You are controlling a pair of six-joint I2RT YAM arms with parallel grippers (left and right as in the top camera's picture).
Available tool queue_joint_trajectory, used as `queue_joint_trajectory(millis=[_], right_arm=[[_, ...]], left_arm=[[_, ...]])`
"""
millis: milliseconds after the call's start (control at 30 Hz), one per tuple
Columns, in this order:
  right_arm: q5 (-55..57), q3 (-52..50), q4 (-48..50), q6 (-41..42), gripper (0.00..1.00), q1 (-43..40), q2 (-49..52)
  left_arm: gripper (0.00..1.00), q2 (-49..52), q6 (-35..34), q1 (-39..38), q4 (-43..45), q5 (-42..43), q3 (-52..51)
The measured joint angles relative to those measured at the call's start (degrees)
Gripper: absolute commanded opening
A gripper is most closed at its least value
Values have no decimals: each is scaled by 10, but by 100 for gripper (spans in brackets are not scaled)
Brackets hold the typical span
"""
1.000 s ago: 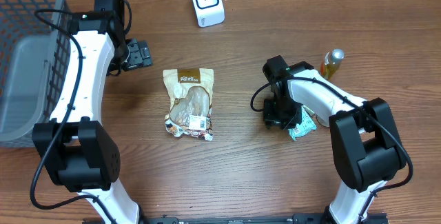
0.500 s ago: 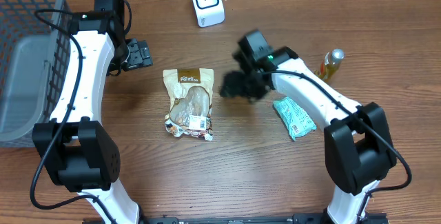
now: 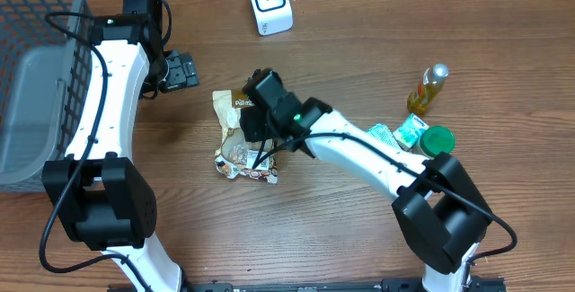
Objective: Scan the item barcode
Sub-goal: 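Move the right gripper left and grasp the PanTree snack bag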
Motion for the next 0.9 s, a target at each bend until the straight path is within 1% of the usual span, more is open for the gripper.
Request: queue_joint_trajectory(millis=[33,67,100,367,567,733,900], right_arm=[[4,-4,7,4,22,5,0],[7,-8,14,4,15,9,0],[11,-11,17,5,11,11,1],[8,-15,40,5,9,16,11],[-62,-14,55,6,9,16,58],[-130,-9,55,6,9,16,67],[-161,-7,53,6,8,16,71]], left_arm=[[100,0,0,0,0,0,0],[100,0,0,0,0,0,0],[100,0,0,0,0,0,0],[100,0,0,0,0,0,0],[100,0,0,0,0,0,0],[100,0,0,0,0,0,0],[100,0,0,0,0,0,0]])
